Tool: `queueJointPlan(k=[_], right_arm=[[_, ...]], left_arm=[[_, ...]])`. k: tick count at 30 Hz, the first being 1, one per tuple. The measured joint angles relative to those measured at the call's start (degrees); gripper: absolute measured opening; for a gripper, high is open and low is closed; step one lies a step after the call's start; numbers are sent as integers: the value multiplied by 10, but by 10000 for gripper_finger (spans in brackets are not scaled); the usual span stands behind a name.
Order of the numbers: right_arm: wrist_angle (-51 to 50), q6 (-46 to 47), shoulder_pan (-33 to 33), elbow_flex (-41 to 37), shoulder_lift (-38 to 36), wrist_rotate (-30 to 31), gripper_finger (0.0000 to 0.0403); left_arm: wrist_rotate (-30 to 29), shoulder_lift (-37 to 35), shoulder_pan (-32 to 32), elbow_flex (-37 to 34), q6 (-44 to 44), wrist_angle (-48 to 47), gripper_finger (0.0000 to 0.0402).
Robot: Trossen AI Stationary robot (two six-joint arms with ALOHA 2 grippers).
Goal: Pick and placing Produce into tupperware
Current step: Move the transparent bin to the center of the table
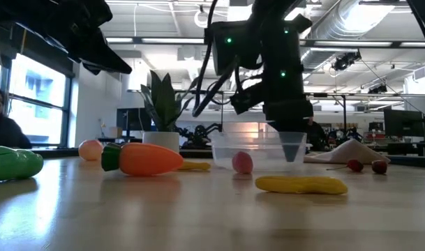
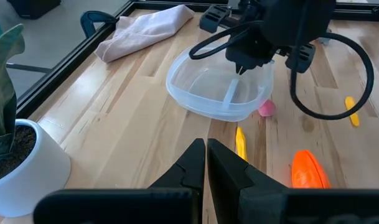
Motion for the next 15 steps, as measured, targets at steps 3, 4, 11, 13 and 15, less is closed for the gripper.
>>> queueJointPlan(k=[3,4,11,13,15], right_arm=[[5,-3,5,0,0,43,11],[8,-4,4,0,0,60,11],[52,-43,-53,0,0,94,11],[63,-55,-72,0,0,87,11],[64,-64,-88,0,0,85,11]], left_arm=[[0,0,0,0,0,0,8],[0,0,0,0,0,0,8],[0,0,0,0,0,12,8],[0,0,0,0,0,13,8],[0,0,0,0,0,12,8]])
